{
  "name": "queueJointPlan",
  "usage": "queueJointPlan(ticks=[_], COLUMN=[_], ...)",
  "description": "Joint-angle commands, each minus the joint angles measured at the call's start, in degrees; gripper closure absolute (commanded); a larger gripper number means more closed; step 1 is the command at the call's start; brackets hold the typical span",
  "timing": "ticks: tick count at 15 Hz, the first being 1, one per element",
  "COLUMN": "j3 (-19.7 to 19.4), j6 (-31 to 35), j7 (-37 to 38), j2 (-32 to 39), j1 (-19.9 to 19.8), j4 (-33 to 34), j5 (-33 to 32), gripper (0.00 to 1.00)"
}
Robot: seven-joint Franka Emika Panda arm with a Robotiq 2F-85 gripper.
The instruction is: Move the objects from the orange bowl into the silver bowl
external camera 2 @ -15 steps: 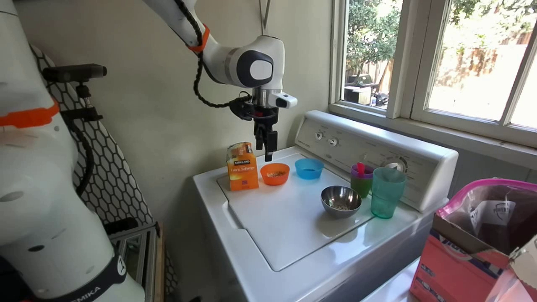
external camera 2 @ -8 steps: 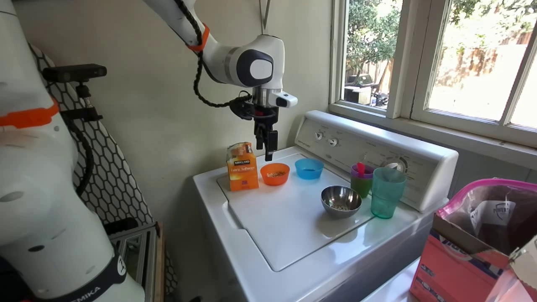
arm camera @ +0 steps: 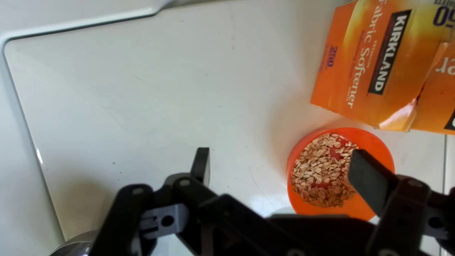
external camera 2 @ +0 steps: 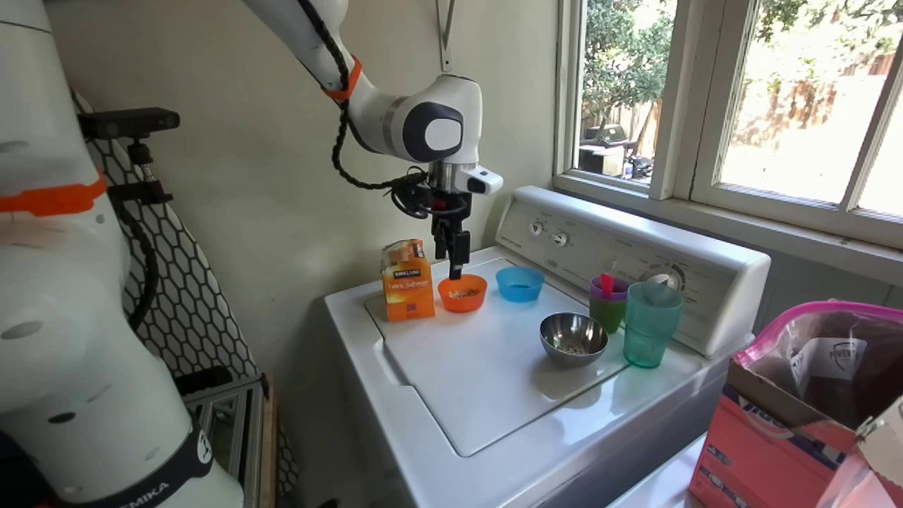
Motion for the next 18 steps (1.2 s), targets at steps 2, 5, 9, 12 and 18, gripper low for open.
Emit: queueJointPlan(ticks=[2,5,9,12,18], j3=[-1.89,-3.35,-5.27,-6.02,-7.39], j6=[7.71,10.27,12.20,11.49,11.00], j7=[6.36,9.28,13.51,13.83,13.71], j2=[5.66,8.18,10.72,13.02,16.27], j1=[2.57,3.72,5.59,6.80,8.57], j4=[1.31,2.12,3.16,4.64,6.77], j5=[-0.85,-1.53,-2.52,-3.81,-5.18], gripper=[0.00,0.00,0.00,0.00,0.00])
